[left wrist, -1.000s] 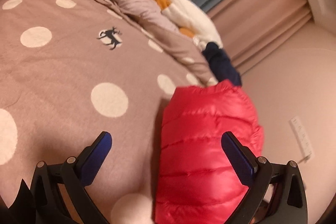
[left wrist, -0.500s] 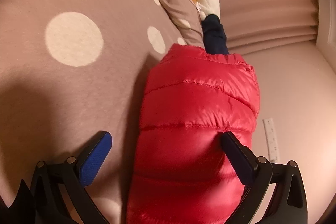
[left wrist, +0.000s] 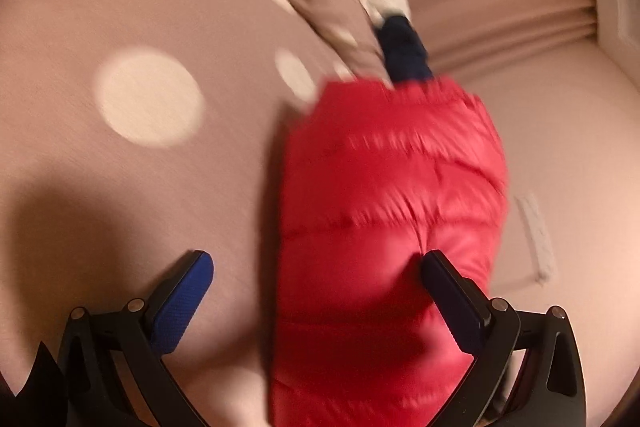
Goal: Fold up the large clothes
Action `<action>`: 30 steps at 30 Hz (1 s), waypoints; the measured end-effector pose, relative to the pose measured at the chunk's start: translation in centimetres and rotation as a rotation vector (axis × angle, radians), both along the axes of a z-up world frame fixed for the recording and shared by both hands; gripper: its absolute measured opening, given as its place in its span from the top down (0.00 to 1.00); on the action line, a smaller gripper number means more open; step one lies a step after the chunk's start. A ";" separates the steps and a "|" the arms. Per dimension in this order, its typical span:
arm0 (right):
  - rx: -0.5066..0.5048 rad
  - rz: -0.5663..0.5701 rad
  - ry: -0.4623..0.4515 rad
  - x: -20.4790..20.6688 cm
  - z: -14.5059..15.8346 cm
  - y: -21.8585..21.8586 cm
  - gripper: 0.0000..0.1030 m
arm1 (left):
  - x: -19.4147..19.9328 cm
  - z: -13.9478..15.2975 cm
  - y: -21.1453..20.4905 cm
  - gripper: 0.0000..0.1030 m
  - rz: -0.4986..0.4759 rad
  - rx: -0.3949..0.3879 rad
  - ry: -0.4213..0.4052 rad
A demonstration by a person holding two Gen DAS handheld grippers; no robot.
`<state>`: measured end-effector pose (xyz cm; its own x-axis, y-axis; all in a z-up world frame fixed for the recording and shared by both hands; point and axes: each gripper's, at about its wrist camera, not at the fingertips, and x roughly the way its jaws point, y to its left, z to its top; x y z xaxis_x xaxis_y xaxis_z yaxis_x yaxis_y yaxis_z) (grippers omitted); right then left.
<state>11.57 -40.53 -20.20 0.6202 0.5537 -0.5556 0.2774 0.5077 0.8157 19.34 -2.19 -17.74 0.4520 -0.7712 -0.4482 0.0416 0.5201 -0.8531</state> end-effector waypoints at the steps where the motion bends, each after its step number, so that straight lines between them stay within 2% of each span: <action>1: 0.022 -0.038 -0.013 0.4 -0.3 -0.3 0.00 | 0.4 -0.5 -0.2 0.00 -0.039 -0.047 0.027; 3: 0.060 -0.085 -0.035 0.8 -0.6 -0.7 0.00 | 0.9 -1.1 -0.5 0.00 -0.092 -0.123 0.060; 6: 0.120 -0.086 -0.096 1.3 -0.8 -0.7 0.00 | 1.4 -0.9 -1.9 0.00 -0.182 -0.151 0.036; 8: 0.210 -0.098 -0.140 1.8 -1.2 -0.8 0.00 | 1.5 -0.9 -3.4 0.00 -0.249 -0.155 0.018; 10: 0.284 -0.095 -0.162 2.9 -1.7 -0.5 0.00 | 1.7 -1.1 -4.2 0.00 -0.232 -0.131 0.009; 13: 0.300 -0.046 -0.163 4.8 -2.2 0.3 0.03 | 2.2 -1.4 -4.6 0.00 -0.213 -0.138 -0.011; 15: 0.279 -0.024 -0.173 5.1 -1.9 1.0 0.28 | 2.2 -1.4 -4.7 0.01 -0.187 -0.108 -0.013; 18: 0.248 -0.018 -0.185 4.9 -1.9 1.6 0.45 | 1.6 -0.8 -4.9 0.05 -0.160 -0.052 -0.060; 21: 0.215 0.005 -0.222 4.7 -0.7 1.6 0.54 | 0.8 0.1 -4.7 0.05 -0.147 -0.032 -0.085; 23: 0.194 0.022 -0.253 4.3 0.4 1.7 0.56 | 0.1 1.3 -4.6 0.06 -0.122 0.018 -0.137; 26: 0.198 0.054 -0.303 3.8 1.8 2.4 0.56 | -1.6 4.8 -4.2 0.07 -0.075 0.120 -0.242; 30: 0.206 0.079 -0.375 4.7 4.1 3.7 0.56 | -3.5 8.0 -3.3 0.07 -0.077 0.149 -0.308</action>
<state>16.29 -36.83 -16.08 0.7096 0.6831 -0.1730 -0.0902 0.3316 0.9391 15.80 -5.51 -9.71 0.5270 -0.7444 -0.4101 0.3292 0.6237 -0.7090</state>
